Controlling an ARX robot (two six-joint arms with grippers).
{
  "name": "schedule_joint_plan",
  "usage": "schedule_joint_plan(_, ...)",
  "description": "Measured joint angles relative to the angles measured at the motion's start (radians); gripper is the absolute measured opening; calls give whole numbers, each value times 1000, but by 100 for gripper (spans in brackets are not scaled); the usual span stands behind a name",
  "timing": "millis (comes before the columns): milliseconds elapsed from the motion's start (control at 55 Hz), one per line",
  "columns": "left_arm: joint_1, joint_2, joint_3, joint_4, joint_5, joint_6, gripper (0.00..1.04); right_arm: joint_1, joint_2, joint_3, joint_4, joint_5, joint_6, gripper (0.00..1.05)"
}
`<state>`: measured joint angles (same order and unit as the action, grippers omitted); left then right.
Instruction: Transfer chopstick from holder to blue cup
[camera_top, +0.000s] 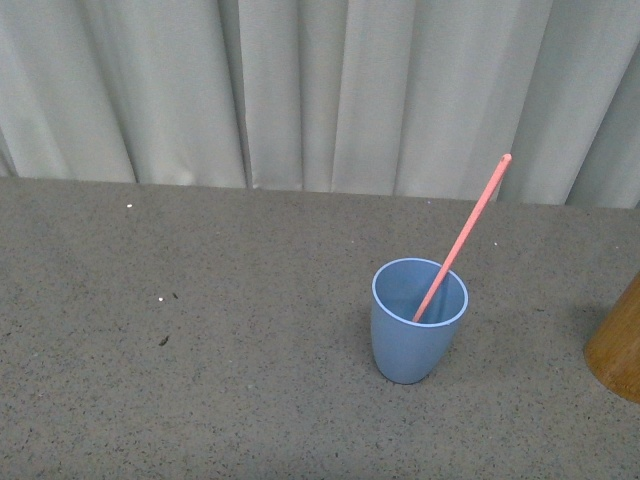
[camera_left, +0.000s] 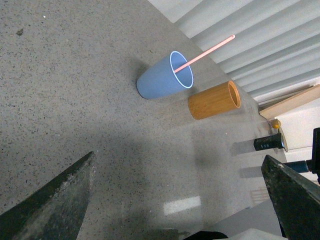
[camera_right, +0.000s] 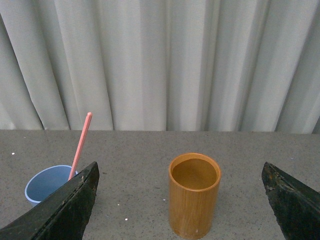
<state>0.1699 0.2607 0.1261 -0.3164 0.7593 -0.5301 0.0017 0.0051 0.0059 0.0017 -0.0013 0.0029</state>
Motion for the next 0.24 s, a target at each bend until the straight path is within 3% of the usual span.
schedule_joint_plan(236, 0, 0, 0, 0, 0, 0, 98, 0, 0, 0, 0, 0, 0, 95)
